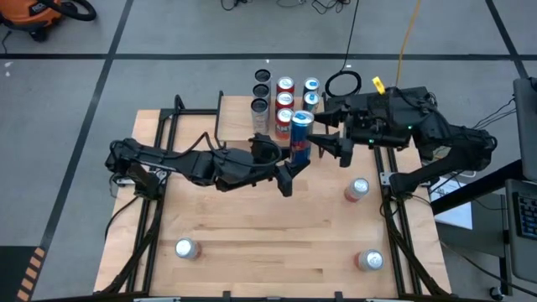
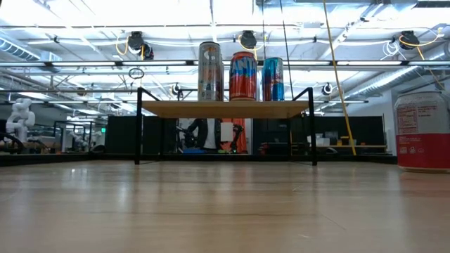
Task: Place canned beverage on shelf
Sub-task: Put the blue soda can aligned with the other blue soda can on the shelf
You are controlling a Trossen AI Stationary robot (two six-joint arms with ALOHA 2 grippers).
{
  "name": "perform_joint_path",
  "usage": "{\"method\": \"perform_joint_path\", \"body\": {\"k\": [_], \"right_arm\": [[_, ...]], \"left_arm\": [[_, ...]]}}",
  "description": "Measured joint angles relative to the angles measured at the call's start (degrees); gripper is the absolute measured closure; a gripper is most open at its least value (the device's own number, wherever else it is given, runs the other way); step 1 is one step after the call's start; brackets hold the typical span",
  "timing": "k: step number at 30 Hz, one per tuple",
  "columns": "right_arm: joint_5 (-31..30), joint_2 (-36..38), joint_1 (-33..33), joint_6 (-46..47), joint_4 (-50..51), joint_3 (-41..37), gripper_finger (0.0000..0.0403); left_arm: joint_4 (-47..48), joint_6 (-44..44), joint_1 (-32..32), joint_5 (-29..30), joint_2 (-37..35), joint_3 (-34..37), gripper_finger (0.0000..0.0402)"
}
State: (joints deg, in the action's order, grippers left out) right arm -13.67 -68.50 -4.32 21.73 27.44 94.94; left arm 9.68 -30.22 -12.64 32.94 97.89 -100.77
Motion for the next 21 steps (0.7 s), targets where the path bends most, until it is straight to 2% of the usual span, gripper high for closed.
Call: {"method": "perform_joint_path", "body": {"k": [6,11,21], "right_arm": [[4.77,-1.96,1.6,0.62,-0.19,0.0,0.0087],[5.03,-2.46,2.26,1.55,-0.18,0.0,0.0091],[5.0,-1.31,2.26,1.42,1.31,0.0,0.0127]], "left_arm": [[-0.54,-0.9,-0.05,0.14,1.5,0.0,0.0173],[-0.34,-1.08,-0.57,0.29,2.31,0.0,0.0173],[-0.06,-0.92,-0.6,1.51,2.38,0.0,0.0173]]}}
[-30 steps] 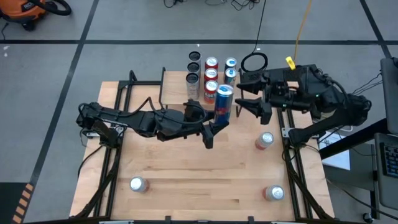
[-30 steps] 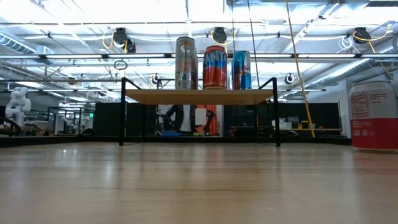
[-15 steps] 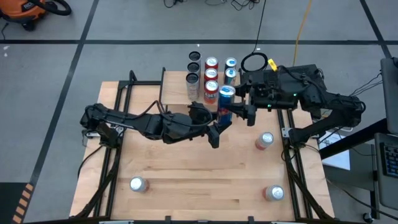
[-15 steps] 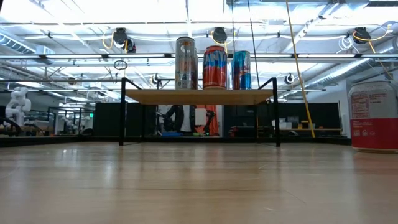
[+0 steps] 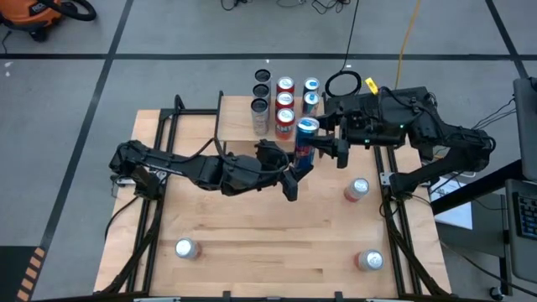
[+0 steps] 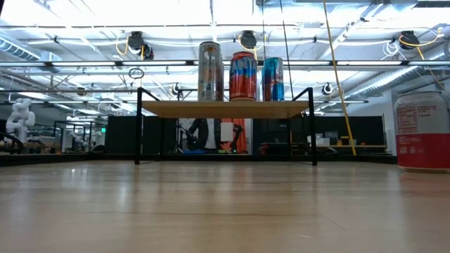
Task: Place canned beverage on shelf
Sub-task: Put the blue soda can aligned with the other blue soda can on the shelf
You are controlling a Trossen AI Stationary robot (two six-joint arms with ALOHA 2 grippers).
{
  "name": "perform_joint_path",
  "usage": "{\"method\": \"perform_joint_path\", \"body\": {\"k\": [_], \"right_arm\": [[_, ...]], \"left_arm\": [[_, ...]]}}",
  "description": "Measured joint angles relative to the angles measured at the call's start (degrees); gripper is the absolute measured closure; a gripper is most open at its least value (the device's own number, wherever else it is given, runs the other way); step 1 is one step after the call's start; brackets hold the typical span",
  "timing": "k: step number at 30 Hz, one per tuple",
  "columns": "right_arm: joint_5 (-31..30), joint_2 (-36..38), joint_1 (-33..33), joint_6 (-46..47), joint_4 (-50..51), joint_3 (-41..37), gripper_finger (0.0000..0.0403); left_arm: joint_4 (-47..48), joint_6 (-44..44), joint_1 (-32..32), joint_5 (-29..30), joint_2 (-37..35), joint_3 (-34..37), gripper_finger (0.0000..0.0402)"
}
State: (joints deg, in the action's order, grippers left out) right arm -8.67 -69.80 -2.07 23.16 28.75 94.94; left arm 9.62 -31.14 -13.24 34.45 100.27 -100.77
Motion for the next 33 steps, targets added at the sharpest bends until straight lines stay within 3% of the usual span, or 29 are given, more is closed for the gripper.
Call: {"method": "perform_joint_path", "body": {"k": [20,33], "right_arm": [[1.57,-0.41,0.98,-0.23,0.45,0.0,0.0136],[1.7,-0.46,0.98,-1.16,0.65,-0.07,0.0185]], "left_arm": [[0.55,0.5,0.15,0.35,0.0,0.0,0.0172],[2.74,0.34,0.15,0.47,-0.04,0.0,0.0172]]}}
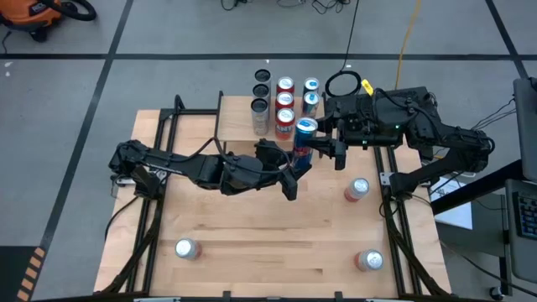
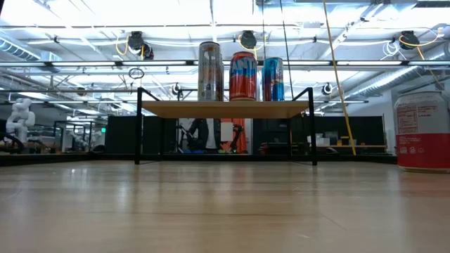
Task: Place canned beverage on shelf
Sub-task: Put the blue soda can aligned with the other blue soda can on the shelf
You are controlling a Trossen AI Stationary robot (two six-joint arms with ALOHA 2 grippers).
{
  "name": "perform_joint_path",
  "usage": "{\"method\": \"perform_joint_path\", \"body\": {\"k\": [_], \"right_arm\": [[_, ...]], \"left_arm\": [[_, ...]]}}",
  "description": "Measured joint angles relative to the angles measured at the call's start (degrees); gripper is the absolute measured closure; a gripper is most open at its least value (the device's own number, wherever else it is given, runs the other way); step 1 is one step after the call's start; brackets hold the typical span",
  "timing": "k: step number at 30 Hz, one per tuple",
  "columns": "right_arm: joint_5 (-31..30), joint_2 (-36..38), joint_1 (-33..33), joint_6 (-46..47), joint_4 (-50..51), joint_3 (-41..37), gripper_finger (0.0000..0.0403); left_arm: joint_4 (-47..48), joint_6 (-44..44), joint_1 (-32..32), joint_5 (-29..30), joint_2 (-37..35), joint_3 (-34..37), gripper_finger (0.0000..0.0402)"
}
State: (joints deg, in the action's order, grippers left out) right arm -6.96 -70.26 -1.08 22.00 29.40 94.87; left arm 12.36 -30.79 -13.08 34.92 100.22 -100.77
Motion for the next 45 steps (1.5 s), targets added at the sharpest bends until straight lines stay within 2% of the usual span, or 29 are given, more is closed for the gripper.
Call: {"method": "perform_joint_path", "body": {"k": [4,15,30,36,45], "right_arm": [[0.02,-0.02,0.0,-0.1,-0.12,0.0,0.0184],[-0.46,1.09,0.07,-2.03,-0.05,0.0,0.0184],[-0.44,8.2,0.04,-4.93,10.63,-0.76,0.0187],[-0.44,10.54,-0.13,-3.03,6.88,-9.01,0.0187],[1.25,16.57,0.0,-2.98,-11.27,-27.58,0.0188]], "left_arm": [[-0.02,-0.36,-0.02,0.0,0.0,0.0,0.0152],[0.5,-0.64,-0.11,0.04,-0.49,0.0,0.0056],[5.51,-4.78,-0.99,-0.21,-3.42,-0.04,0.0045],[8.4,-6.47,-2.01,-0.39,-3.89,-0.04,0.0045],[10.36,-9.47,-4.72,-0.76,-3.89,-0.04,0.0045]]}}
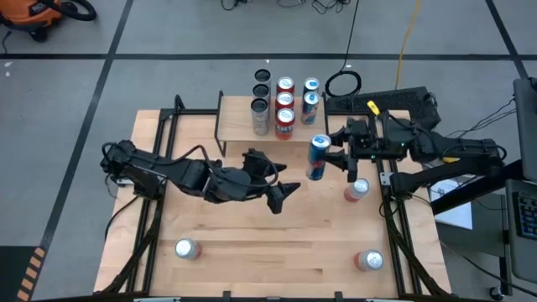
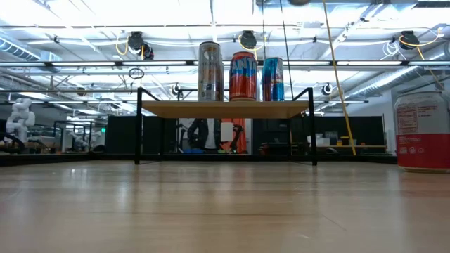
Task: Place canned beverage on shelf
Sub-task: Put the blue soda can aligned with the other blue soda can on the shelf
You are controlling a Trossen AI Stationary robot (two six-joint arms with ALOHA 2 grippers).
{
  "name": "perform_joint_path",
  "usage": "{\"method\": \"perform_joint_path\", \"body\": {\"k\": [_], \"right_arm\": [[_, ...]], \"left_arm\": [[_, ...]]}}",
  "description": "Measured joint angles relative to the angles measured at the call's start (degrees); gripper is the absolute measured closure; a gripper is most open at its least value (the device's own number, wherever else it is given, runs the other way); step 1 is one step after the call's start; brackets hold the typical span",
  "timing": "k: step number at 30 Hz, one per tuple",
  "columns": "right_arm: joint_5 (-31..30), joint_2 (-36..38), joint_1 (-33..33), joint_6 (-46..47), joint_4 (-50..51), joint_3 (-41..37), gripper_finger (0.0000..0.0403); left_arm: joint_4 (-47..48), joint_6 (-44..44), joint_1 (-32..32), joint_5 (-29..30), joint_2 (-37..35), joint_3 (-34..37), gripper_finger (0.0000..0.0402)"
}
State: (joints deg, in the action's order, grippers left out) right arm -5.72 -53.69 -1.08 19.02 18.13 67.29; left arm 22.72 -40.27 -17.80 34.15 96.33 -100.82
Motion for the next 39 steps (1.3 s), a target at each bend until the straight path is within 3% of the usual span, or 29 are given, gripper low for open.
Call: {"method": "perform_joint_path", "body": {"k": [9,14,18,25,39], "right_arm": [[2.63,8.99,0.08,0.73,-6.69,-13.39,0.0188],[3.29,10.51,2.69,-1.74,-7.25,-15.35,0.0188],[6.04,9.46,7.3,-4.62,-8.64,-15.35,0.0188],[17.6,6.4,16.72,-5.15,-11.47,-15.35,0.0188],[25.49,0.4,29.2,-16.55,-14.49,-15.35,0.0188]], "left_arm": [[2.4,-3.0,-2.43,0.02,0.0,0.02,0.0045],[2.3,-4.73,-3.05,0.04,0.0,0.02,0.0045],[2.34,-5.86,-3.31,0.24,0.0,0.02,0.0045],[3.89,-5.76,-3.08,0.33,0.0,0.02,0.0045],[3.96,-3.95,-0.07,-2.63,0.02,0.04,0.0045]]}}
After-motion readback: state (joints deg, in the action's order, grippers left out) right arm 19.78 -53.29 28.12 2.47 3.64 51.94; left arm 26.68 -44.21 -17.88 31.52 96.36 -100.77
